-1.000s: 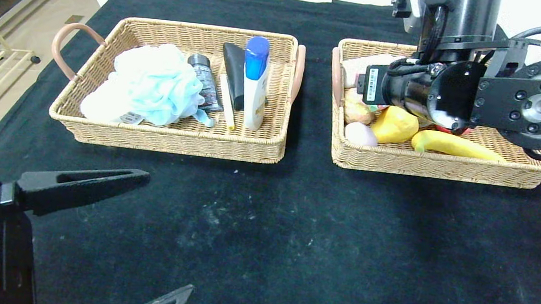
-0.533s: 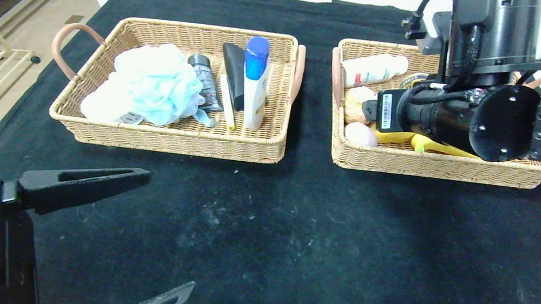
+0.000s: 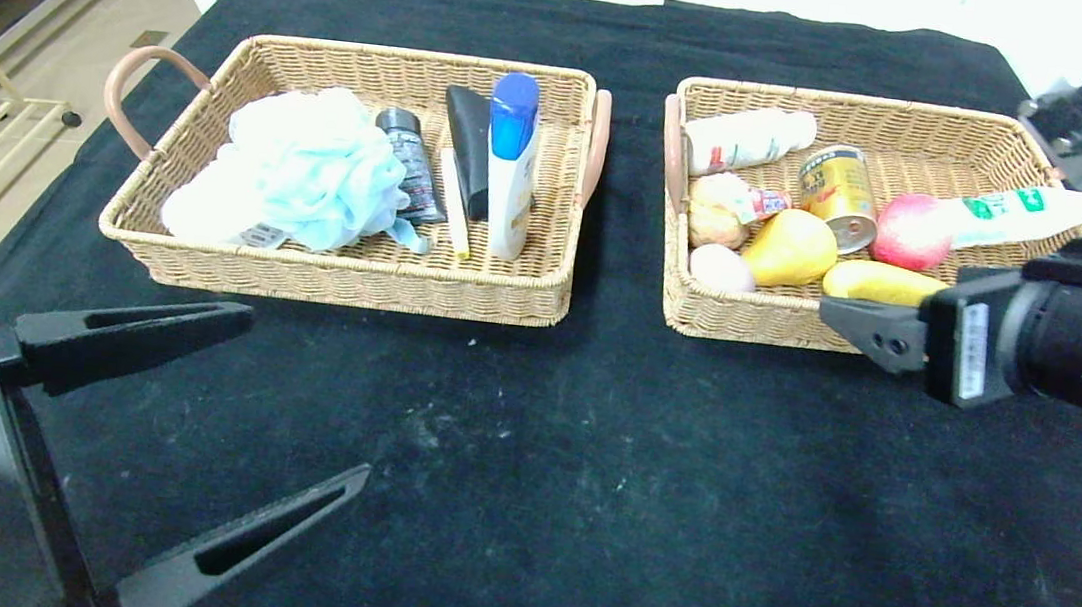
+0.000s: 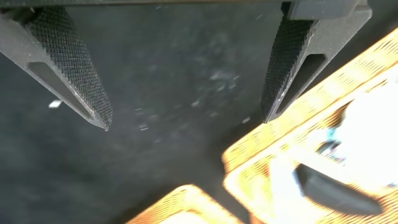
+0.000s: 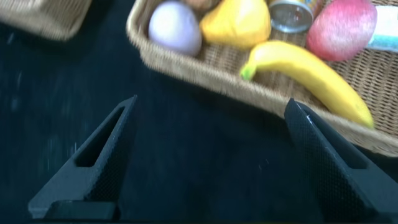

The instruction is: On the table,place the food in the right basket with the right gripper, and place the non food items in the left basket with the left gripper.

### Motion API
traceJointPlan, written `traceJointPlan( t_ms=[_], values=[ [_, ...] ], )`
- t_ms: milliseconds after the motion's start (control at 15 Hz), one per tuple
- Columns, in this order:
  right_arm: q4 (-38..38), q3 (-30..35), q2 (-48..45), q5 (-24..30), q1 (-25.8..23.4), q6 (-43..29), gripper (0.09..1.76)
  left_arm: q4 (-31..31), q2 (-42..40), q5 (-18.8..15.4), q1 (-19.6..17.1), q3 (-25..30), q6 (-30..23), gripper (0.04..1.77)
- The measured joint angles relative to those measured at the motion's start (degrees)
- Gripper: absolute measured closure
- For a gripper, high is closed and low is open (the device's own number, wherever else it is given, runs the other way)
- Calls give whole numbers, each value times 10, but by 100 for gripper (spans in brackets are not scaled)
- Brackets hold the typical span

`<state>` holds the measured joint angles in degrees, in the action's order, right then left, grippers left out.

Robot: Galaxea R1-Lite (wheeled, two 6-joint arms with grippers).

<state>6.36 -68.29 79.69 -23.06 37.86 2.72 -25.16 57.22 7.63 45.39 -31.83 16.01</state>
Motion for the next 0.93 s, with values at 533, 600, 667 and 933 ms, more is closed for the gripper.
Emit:
traceJointPlan(
  t_ms=[533,600,667,933],
  values=[
    [208,85,-264,187,-71,28,15,221,-125,-9,-146,-20,-5,9],
    [240,91,-296,217,-85,28,15,248,-149,-15,-169,-25,-4,9],
    [270,93,-325,251,-101,28,15,275,-175,-33,-197,-30,-4,9],
    [367,93,-428,397,-198,27,15,460,-285,-148,-322,-97,-7,9]
  ],
)
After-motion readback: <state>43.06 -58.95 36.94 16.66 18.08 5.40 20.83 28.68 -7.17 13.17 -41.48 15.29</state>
